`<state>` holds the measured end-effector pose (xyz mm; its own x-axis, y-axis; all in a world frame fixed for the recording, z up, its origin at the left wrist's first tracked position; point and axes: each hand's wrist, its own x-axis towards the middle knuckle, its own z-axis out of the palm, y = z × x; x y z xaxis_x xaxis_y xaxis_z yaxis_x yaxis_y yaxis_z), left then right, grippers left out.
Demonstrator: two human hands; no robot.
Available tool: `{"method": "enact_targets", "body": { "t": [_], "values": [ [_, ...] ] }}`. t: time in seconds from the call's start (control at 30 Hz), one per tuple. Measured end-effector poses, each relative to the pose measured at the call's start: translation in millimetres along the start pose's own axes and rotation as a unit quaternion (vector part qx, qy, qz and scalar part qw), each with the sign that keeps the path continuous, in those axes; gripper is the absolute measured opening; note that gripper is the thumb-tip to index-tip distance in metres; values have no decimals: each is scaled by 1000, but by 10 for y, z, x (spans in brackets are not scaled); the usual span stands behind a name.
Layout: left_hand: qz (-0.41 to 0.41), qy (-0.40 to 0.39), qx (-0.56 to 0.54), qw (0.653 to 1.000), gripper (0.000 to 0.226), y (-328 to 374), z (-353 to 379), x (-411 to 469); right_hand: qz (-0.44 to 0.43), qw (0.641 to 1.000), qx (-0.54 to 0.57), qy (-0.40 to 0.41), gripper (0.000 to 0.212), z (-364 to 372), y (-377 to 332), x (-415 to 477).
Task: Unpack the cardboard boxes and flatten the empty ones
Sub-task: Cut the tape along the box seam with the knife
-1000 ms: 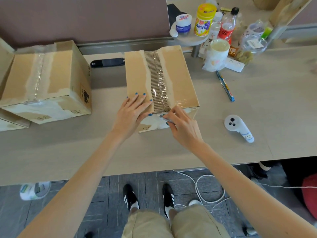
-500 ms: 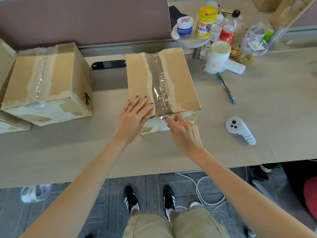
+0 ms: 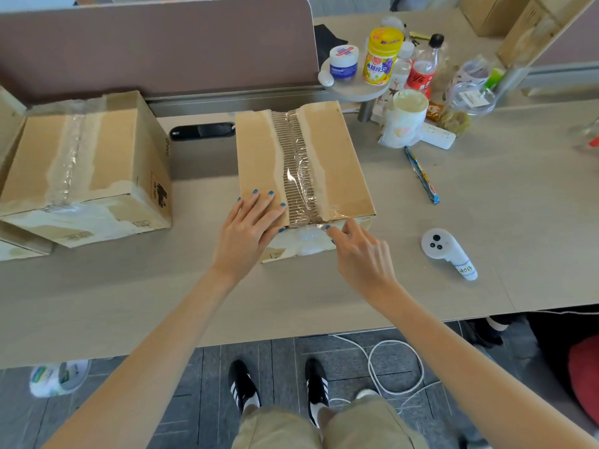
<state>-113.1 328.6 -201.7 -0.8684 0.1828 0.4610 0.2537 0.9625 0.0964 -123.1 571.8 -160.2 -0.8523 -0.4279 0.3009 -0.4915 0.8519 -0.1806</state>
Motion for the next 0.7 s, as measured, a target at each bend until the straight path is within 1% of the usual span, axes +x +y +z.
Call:
{"method": "enact_targets", "body": {
  "t": [0.1, 0.2, 0.3, 0.4, 0.53, 0.7],
  "values": [
    [-2, -3, -5, 1000, 36, -8, 19, -15, 7, 1000, -4, -4, 44, -35, 123, 1],
    [-10, -15, -24, 1000, 36, -23, 11, -53, -24, 1000, -8, -5, 38, -66, 194, 3],
    [1, -32, -32, 999, 38, -83, -62, -57, -60, 998, 22, -3, 28, -118, 201, -40],
    [6, -54, -39, 998, 42, -88, -126, -59, -61, 997, 35, 10, 22, -131, 163, -37],
    [-57, -90, -65, 992, 43, 59, -180, 12, -16, 999, 42, 14, 21, -85, 110, 222],
    [-105, -97, -82, 986, 39, 113, -148, 396, -2, 998, 56, -3, 15, 9, 66, 713]
  ]
}}
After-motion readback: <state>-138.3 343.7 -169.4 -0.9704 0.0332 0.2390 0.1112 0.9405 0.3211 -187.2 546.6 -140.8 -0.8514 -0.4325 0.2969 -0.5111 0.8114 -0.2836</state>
